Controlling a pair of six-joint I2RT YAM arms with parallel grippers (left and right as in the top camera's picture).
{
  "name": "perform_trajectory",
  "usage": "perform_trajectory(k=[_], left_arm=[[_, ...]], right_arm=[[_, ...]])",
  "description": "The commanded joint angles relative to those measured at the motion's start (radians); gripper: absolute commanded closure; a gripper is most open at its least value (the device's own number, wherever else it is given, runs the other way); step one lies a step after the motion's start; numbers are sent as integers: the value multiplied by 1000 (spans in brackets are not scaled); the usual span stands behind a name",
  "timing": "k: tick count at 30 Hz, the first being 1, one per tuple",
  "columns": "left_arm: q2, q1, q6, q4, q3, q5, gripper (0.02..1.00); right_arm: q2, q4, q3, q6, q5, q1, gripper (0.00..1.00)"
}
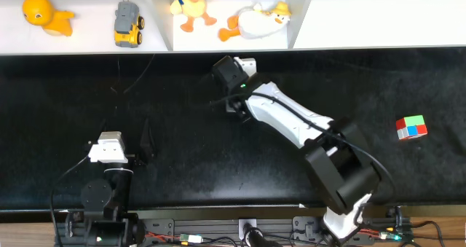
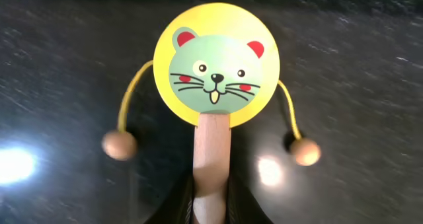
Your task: Store Toys
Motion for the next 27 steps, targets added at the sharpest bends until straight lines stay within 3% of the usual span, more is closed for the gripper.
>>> perform_trajectory(k=[1, 12, 18, 23, 27], left_arm=[[-9, -3, 19, -3, -2, -5, 20], [-9, -3, 19, -3, -2, -5, 20], [-9, -3, 19, -3, -2, -5, 20], [-9, -3, 19, -3, -2, -5, 20], [-9, -3, 19, -3, -2, -5, 20]], right_arm=[[-159, -50, -24, -122, 24, -52, 947], [-527, -95, -272, -178, 79, -188, 956], [-664, -95, -318, -288, 155, -260, 956], [-674, -91, -318, -304, 144, -362, 958], [-669, -37, -317, -396, 130, -428, 954]])
